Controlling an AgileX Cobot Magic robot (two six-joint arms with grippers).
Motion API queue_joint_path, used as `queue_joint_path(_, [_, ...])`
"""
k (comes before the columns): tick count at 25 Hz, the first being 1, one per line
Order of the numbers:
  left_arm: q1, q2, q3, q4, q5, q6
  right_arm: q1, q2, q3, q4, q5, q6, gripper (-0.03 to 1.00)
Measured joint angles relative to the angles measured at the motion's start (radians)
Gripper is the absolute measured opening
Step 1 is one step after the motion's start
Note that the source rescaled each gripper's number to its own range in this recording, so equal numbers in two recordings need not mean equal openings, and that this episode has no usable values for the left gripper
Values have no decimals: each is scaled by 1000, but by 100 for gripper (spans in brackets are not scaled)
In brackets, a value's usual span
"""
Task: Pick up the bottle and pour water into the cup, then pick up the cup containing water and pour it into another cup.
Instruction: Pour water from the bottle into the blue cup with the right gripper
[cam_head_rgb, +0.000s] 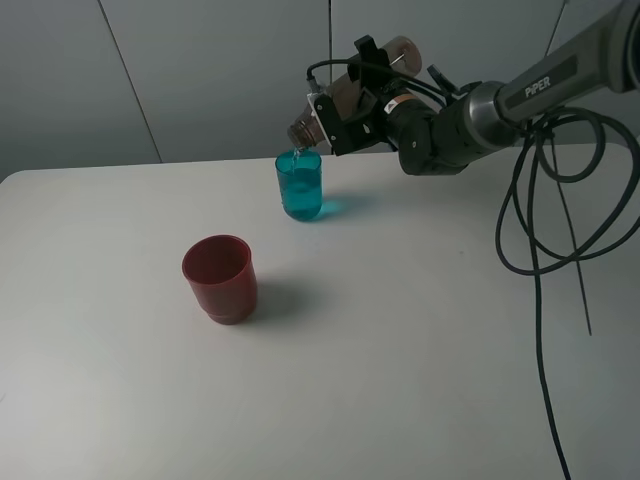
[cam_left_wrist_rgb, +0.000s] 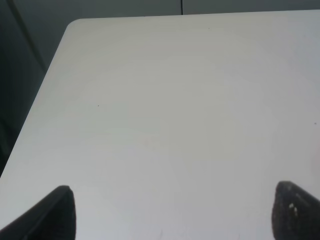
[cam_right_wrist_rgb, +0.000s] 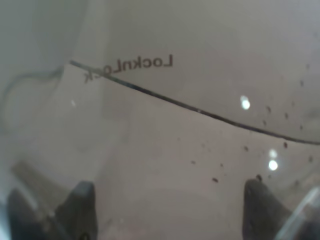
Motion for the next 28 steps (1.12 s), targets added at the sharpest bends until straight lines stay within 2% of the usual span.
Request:
queue_joint_path(16, [0, 0, 0, 0, 0, 7, -11, 0, 0, -61, 0, 0, 2])
queue_joint_path(28, [0, 0, 0, 0, 0, 7, -11, 0, 0, -68, 0, 0, 2])
